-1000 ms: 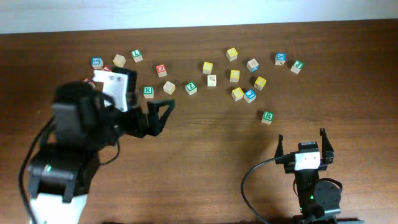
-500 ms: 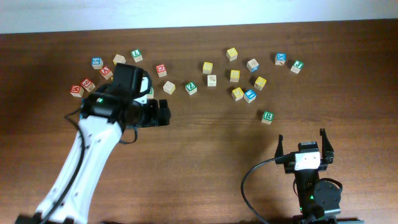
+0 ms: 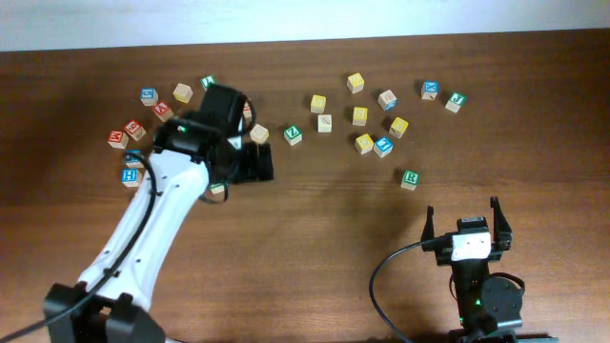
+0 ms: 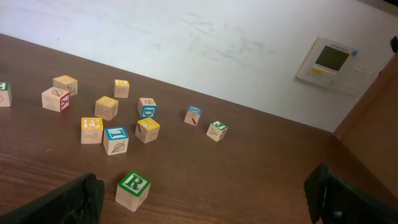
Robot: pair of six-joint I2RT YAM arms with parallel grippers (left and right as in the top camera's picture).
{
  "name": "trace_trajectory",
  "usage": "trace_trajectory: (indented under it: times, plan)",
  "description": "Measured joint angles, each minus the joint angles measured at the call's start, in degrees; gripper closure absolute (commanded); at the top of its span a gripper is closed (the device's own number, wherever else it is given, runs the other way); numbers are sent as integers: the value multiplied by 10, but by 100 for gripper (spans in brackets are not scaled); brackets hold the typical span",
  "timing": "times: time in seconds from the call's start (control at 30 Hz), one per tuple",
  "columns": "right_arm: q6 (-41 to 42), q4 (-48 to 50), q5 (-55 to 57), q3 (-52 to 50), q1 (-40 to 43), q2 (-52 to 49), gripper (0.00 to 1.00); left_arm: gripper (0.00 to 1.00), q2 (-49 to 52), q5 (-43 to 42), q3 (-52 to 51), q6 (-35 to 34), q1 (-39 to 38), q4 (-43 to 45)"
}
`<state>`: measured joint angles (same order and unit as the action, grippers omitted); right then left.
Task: Spell out RSS
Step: 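Move the left gripper forward over the blocks toward the green R block, then lower the left gripper and grasp the green R block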
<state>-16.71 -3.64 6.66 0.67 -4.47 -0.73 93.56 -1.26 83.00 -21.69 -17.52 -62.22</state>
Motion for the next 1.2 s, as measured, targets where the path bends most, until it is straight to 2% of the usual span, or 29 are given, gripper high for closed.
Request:
trace_trajectory:
  times: [0.03, 0.2, 0.37, 0.53, 0.63, 0.77, 1.2]
  plan:
    - [0, 0, 0, 0, 0, 0, 2, 1, 0, 24, 37, -5, 0, -5]
    - [0, 0, 0, 0, 0, 0, 1, 1, 10, 111, 81, -9, 6, -5]
    - [0, 0, 0, 0, 0, 0, 2, 1, 63, 135, 81, -9, 32, 1]
    - [0, 0, 0, 0, 0, 0, 2, 1, 80, 91, 82, 1, 54, 3]
    - [0, 0, 0, 0, 0, 0, 2, 1, 82, 45, 115, 20, 75, -60]
    - [0, 0, 0, 0, 0, 0, 2, 1, 86, 34, 195, 42, 106, -145]
    - [0, 0, 0, 0, 0, 0, 2, 1, 129, 38, 219, 57, 113, -105]
